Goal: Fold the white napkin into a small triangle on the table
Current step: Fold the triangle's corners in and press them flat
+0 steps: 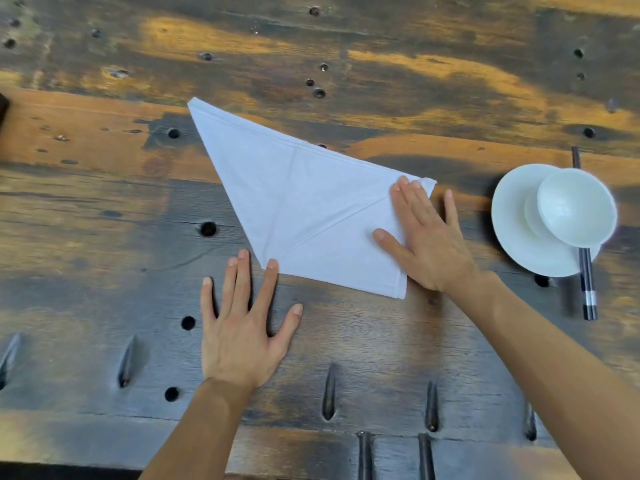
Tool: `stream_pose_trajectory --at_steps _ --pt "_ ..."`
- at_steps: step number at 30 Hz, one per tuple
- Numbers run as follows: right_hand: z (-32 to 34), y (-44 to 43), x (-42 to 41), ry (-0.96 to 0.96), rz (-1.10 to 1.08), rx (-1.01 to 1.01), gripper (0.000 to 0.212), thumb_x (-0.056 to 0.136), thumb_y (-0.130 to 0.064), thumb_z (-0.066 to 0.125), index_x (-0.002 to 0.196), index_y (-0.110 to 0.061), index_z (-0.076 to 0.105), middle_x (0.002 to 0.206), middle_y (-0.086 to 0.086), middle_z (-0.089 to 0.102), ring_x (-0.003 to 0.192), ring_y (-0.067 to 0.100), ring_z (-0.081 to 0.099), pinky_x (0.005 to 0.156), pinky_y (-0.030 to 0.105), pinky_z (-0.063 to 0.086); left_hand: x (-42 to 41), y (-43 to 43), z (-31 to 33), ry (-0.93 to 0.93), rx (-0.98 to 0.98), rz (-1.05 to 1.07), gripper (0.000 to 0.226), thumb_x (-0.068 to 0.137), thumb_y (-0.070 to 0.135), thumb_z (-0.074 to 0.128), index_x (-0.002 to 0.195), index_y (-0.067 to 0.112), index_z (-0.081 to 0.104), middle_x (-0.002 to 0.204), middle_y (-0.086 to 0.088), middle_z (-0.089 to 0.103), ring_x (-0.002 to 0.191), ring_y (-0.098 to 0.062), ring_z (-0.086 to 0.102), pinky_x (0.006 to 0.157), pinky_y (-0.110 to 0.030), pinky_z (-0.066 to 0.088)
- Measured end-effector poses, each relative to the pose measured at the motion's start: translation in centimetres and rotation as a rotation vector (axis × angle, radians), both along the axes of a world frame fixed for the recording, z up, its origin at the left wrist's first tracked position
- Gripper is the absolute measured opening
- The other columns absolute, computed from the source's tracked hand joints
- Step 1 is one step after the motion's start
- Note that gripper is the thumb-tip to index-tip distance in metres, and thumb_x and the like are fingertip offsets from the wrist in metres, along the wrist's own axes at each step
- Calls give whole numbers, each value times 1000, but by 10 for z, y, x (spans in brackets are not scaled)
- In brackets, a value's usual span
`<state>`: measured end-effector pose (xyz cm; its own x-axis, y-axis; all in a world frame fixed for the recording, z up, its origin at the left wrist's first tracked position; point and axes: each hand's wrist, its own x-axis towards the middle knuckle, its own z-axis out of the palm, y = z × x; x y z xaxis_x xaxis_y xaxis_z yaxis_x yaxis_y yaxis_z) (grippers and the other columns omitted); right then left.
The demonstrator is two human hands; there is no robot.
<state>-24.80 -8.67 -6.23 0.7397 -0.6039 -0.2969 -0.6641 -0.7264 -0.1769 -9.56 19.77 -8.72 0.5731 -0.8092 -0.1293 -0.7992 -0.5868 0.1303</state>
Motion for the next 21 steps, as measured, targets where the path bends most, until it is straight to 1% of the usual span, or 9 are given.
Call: stream_pose_trajectory --at_steps 3,6,7,9,11,13,16,18,21 --pt "13 43 20 -56 -58 -50 90 95 -71 3 162 -11 6 171 5 -3 157 18 -7 123 55 -11 -1 -1 2 5 -28 8 75 100 68 30 164 31 19 173 -9 4 160 -23 2 127 -55 2" --pt "23 130 52 -204 -6 76 93 97 -73 8 161 -5 13 170 11 4 157 23 -2 123 56 -9 0 0 3 14 -25 2 77 96 61 41 163 27 23 173 -12 7 160 -26 6 126 -58 5" --pt "23 158 61 -206 18 102 94 97 -73 12 160 -4 13 170 11 4 157 24 -3 123 56 -9 0 1 2 9 -6 -7 79 93 56 47 163 26 23 172 -13 6 159 -27 6 125 -61 8" --pt "19 196 74 -152 28 139 96 95 -76 12 161 -6 6 170 11 -3 156 21 -13 122 58 -11 1 4 1 -38 45 -34 85 90 46 57 163 22 22 172 -15 4 159 -28 7 123 -63 14" --pt "12 210 78 -115 -28 177 96 94 -78 6 160 -9 -6 169 7 -13 153 17 -23 121 57 -17 3 5 -1 -79 59 -55 84 90 45 53 163 21 21 172 -16 4 159 -28 8 123 -63 17" --pt "8 211 71 -115 -98 170 94 93 -79 3 159 -13 -12 168 4 -18 152 14 -27 121 55 -18 3 4 -1 -55 45 -48 83 90 48 47 164 23 19 172 -14 2 159 -27 6 123 -62 15" --pt "3 207 48 -120 -236 159 96 93 -81 3 161 -15 -9 168 1 -18 152 12 -25 122 55 -15 0 2 0 6 -26 5 75 97 61 34 163 28 20 173 -11 5 160 -24 3 126 -58 7" --pt "1 201 23 -108 -332 141 95 94 -81 5 161 -15 -8 168 0 -19 153 12 -24 122 56 -13 -1 0 0 31 -52 21 75 100 68 29 164 31 18 173 -9 5 160 -21 0 127 -55 2" --pt "2 195 -16 -43 -403 117 93 95 -79 7 161 -16 -10 168 -2 -22 152 12 -24 120 57 -17 -1 0 -1 28 -42 29 75 100 72 24 164 35 14 173 -6 2 160 -18 -4 127 -54 1"
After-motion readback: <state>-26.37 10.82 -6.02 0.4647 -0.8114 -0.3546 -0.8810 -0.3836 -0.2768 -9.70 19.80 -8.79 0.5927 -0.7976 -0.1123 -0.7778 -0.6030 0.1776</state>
